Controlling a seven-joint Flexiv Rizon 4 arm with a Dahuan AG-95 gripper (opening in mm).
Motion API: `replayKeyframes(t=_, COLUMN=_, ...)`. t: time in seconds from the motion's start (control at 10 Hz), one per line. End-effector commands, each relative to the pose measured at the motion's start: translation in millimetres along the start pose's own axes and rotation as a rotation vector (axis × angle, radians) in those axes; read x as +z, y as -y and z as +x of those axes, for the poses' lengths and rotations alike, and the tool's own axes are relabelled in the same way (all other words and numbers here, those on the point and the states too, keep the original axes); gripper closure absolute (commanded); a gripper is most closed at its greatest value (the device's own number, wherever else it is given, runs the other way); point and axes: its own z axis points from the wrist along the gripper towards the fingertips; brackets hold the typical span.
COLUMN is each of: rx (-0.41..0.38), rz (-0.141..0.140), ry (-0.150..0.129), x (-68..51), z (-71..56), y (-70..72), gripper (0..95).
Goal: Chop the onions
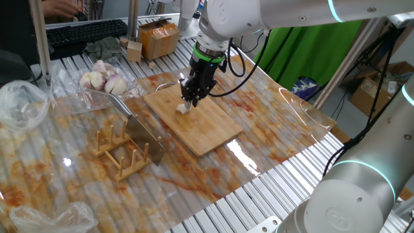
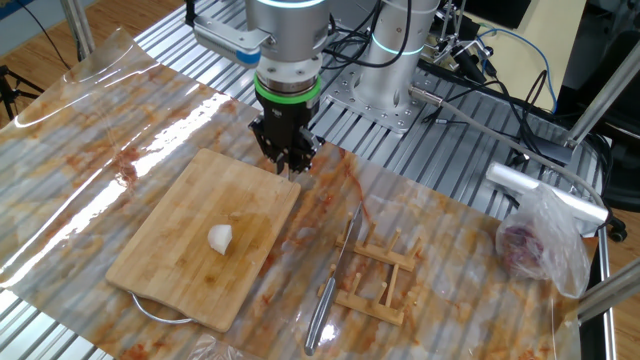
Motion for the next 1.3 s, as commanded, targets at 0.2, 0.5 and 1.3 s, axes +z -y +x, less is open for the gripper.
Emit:
replayKeyframes(t=0.2, rx=-0.016, rz=-0.013, ry=0.001, x=3.5, z=4.5, y=-1.0, gripper=76.0)
replayKeyframes(t=0.5, rx=-0.009, rz=-0.015, ry=0.001, x=8.4, z=14.5, y=-1.7, gripper=95.0)
replayKeyframes(t=1.3, rx=0.03, rz=-0.005, ry=-0.007, x=34.7, z=14.5, y=-38.3, gripper=95.0)
